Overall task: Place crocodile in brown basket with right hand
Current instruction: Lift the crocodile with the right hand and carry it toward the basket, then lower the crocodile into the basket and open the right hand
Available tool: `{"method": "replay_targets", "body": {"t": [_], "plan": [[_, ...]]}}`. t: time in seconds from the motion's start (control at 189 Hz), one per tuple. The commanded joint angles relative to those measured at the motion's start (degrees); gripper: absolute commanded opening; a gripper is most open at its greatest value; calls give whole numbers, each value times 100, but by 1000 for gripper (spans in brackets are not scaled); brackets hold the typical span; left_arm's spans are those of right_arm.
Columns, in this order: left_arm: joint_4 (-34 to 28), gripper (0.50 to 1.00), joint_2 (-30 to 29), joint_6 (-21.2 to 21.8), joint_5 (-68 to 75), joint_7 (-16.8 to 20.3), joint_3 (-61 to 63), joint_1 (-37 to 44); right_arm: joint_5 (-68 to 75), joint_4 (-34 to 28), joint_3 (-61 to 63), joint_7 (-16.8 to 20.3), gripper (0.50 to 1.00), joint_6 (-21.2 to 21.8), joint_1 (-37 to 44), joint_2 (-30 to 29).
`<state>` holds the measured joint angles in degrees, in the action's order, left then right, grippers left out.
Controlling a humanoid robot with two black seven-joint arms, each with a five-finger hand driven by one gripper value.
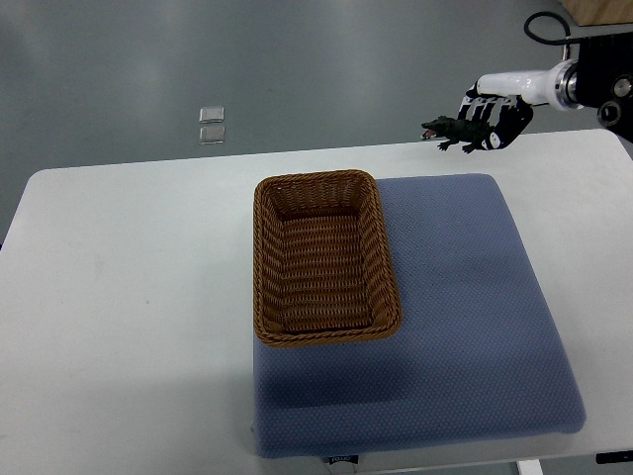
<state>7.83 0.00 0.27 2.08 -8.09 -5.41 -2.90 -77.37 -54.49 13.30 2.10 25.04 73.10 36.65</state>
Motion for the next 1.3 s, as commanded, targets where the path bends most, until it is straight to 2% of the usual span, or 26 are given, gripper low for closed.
{"method": "replay_targets", "body": {"t": [0.0,0.148,0.334,0.498,0.614,0.736,0.868,0.99,1.297], "plan": [[8,1000,0,0,3,0,5,0,12,-396,33,1,500,230,284,483],[17,1000,0,-9,38,0,5,-9,12,-862,33,10,500,493,582,905],[17,1000,0,-9,29,0,5,-26,29,-1205,42,19,500,458,688,799],[8,1000,0,-9,21,0,5,-26,47,-1213,33,28,500,388,688,17],[8,1000,0,-9,21,0,-4,-26,346,-1125,-73,36,500,133,662,-730],[0,1000,0,-9,12,0,-12,-26,390,-625,-345,10,500,-113,600,-1520],[-9,1000,0,-9,12,0,-30,-26,354,-212,-494,10,500,-403,363,-2065],[-18,1000,0,-9,12,0,-39,-26,293,-9,-521,10,500,-456,82,-2320],[-18,1000,0,-9,12,-9,-4,-17,302,8,-477,1,500,-552,-200,-2426]]}}
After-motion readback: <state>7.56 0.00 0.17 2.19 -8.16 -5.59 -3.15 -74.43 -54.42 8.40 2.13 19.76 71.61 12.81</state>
